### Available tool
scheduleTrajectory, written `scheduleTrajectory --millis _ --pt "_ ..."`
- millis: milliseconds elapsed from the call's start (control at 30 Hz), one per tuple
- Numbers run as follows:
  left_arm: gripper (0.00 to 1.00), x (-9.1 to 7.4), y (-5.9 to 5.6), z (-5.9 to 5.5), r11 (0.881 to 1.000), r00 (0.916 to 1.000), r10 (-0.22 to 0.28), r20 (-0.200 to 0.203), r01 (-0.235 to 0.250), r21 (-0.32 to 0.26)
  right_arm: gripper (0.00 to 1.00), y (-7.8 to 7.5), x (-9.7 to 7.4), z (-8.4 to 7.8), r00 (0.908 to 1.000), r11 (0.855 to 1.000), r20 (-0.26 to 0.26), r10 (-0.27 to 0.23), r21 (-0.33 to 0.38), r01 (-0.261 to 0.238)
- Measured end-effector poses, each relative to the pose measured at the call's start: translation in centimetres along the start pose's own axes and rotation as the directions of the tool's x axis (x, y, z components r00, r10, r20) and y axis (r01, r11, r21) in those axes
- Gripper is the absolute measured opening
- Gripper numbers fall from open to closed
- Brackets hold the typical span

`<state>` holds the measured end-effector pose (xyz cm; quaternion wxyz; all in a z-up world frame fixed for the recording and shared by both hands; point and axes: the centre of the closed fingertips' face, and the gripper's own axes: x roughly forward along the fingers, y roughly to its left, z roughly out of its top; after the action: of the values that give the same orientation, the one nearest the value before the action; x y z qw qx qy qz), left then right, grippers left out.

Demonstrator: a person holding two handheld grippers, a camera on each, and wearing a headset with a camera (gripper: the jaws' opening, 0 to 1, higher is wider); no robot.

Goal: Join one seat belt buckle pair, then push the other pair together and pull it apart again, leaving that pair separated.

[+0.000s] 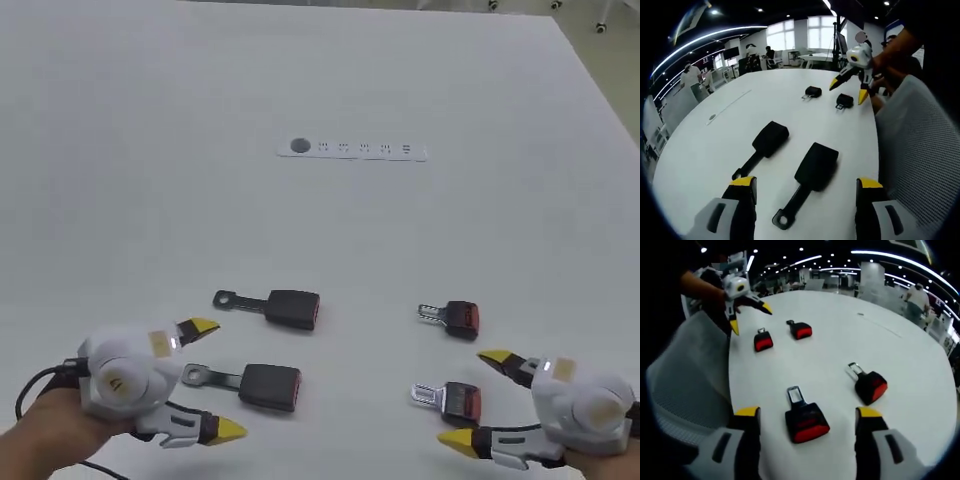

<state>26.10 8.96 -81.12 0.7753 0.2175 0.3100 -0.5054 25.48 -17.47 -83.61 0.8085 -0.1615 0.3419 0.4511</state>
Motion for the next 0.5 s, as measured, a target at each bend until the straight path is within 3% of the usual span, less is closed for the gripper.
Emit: scheduleTrajectory --millis 100,367,500 --pt "0.81 0.9 -0.2 -0.6 0.998 0.9988 -0.037 -0.033 0.038 0.041 0.76 -0.1 0.3 -0.1 0.9999 1.0 -0.012 0.011 -0.002 -0.011" --pt "0.72 2.7 -0.5 -1.2 0.994 0.9946 -0.085 -0.059 0.089 0.06 0.65 0.1 0.7 -0.7 0.9977 0.999 -0.05 0.045 -0.017 -0.046" --pt "0.68 3.5 -0.6 -1.4 0.991 0.9913 -0.11 -0.072 0.115 0.069 0.62 -0.1 0.7 -1.6 0.9924 0.997 -0.103 0.068 -0.04 -0.072"
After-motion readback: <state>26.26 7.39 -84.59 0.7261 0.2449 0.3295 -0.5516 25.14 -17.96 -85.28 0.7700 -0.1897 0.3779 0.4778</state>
